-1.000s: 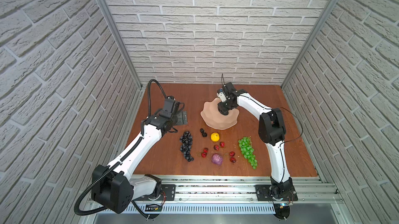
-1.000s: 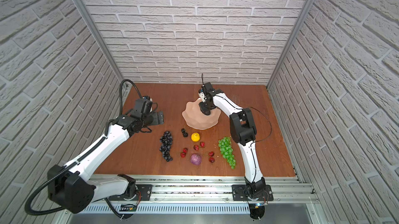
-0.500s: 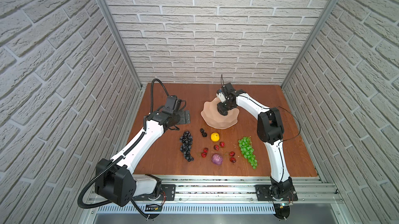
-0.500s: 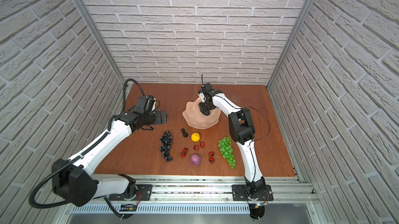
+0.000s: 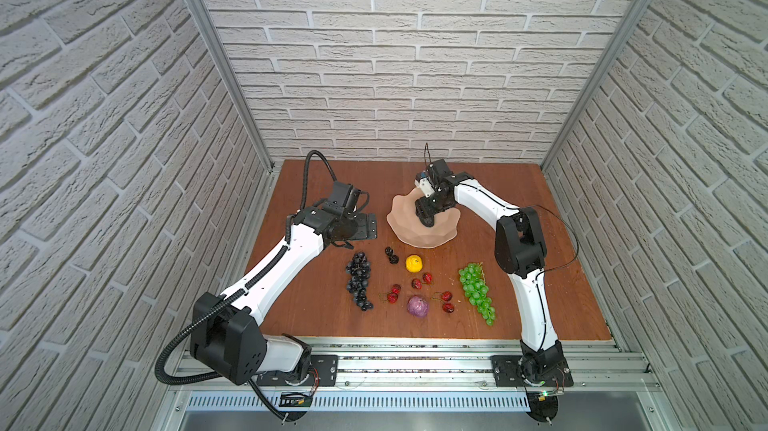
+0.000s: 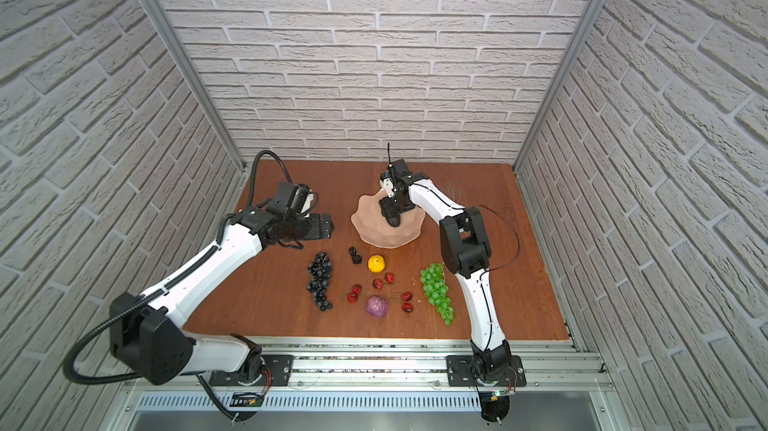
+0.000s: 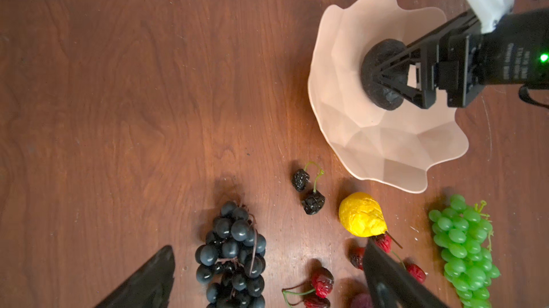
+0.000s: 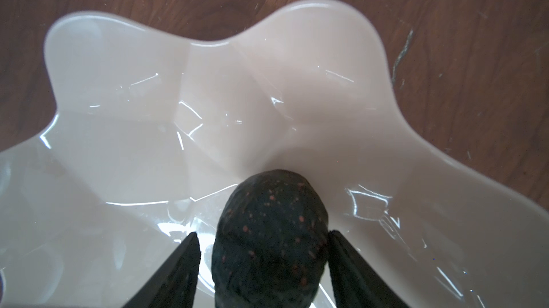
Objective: Place and organize the fake fruits in the fruit bowl
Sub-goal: 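Lift the avocado with the right gripper and lower it into the pink bowl, then open the right gripper and withdraw while the left gripper grasps the yellow pear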
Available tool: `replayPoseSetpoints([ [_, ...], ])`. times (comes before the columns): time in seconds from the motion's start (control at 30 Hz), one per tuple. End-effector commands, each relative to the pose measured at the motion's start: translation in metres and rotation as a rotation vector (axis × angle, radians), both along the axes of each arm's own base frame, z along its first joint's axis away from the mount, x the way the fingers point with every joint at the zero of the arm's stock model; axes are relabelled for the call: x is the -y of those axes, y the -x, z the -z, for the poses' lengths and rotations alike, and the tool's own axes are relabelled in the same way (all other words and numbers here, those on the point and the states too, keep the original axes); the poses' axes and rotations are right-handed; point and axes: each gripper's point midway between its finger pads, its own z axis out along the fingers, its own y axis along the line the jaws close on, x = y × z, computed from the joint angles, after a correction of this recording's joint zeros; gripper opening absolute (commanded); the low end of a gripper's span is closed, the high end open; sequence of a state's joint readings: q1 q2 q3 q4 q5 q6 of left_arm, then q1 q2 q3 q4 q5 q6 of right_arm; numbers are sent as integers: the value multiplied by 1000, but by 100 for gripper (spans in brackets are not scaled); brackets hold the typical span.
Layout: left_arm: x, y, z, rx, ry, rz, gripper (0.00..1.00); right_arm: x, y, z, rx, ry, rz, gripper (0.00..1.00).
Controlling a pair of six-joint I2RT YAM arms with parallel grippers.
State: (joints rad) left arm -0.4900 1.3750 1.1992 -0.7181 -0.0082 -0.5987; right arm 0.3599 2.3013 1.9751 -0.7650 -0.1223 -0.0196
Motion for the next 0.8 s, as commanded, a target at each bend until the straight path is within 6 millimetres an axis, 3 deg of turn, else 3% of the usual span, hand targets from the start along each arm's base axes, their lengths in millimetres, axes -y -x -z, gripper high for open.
replayPoseSetpoints([
  [0.0,13,7,1,-30,21,36,96,-4,-4,-41,77,-35,-18,69],
  [0.2,56,26,21,-95,23,197,92,6,9,-90,164,-28,-1,72],
  [0.33,88,44,39,-135,-13,302,88,18,26,-125,234,-28,15,73],
  [0.43,112,52,51,-148,-41,342,87,28,44,-138,263,-39,42,74],
  [0.57,133,54,66,-166,-65,351,84,44,69,-139,270,-41,102,75],
  [0.77,148,47,84,-194,-121,351,77,72,95,-123,231,-71,179,76],
])
